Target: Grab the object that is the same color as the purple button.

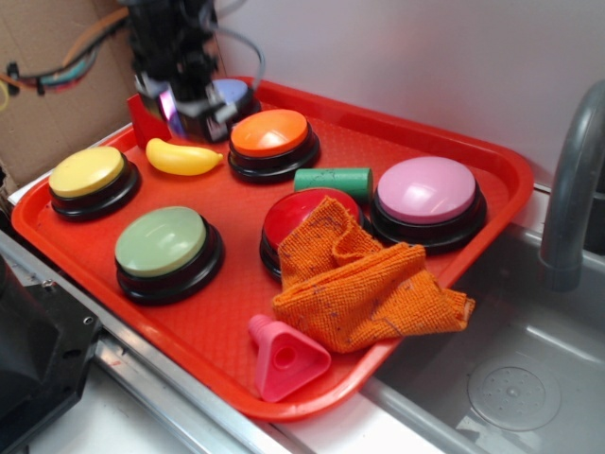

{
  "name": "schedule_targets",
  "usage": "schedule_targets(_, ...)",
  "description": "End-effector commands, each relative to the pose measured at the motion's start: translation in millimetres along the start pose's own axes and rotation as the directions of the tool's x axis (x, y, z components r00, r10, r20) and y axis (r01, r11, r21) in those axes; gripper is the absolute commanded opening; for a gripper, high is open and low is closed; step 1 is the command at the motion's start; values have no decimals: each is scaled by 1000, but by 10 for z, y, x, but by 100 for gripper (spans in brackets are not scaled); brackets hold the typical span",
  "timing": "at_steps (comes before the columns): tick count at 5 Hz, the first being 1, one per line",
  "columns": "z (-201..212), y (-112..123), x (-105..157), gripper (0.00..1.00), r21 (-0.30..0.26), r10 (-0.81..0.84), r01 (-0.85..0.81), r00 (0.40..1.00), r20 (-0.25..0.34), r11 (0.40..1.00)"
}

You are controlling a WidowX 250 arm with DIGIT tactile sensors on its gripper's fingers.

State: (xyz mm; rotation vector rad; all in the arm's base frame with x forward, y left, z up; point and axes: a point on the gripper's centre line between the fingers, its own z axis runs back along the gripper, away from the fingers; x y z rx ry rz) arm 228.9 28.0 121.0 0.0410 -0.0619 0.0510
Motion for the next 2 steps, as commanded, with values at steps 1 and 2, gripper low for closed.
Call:
schedule_targets(1,690,142,37,0,13,89,-90,993,76,996)
schedule_targets(2,699,187,-7,0,1,116,-116,993,11,993)
